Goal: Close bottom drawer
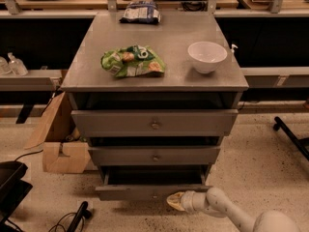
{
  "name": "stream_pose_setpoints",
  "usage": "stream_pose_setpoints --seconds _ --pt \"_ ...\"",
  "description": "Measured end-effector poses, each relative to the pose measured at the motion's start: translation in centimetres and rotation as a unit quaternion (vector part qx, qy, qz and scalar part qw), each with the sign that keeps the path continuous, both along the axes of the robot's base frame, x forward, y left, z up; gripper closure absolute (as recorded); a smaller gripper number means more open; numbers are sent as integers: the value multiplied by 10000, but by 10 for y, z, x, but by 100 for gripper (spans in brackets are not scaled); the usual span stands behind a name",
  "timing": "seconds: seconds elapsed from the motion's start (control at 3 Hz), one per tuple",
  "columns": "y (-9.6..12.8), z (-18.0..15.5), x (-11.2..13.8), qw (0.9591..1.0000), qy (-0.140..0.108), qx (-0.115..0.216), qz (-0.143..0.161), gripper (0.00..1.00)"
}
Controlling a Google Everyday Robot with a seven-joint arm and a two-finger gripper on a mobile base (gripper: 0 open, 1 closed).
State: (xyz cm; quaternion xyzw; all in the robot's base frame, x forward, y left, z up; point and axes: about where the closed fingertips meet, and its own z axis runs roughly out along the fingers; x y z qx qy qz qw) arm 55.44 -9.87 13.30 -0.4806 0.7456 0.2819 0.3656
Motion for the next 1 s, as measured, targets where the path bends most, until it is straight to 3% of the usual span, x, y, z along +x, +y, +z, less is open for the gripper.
stream_pose_setpoints --seconds 0.67,1.0 --pt "5 -2 -4 10000 21 23 30 0" --pt "5 -2 -8 10000 22 23 30 0"
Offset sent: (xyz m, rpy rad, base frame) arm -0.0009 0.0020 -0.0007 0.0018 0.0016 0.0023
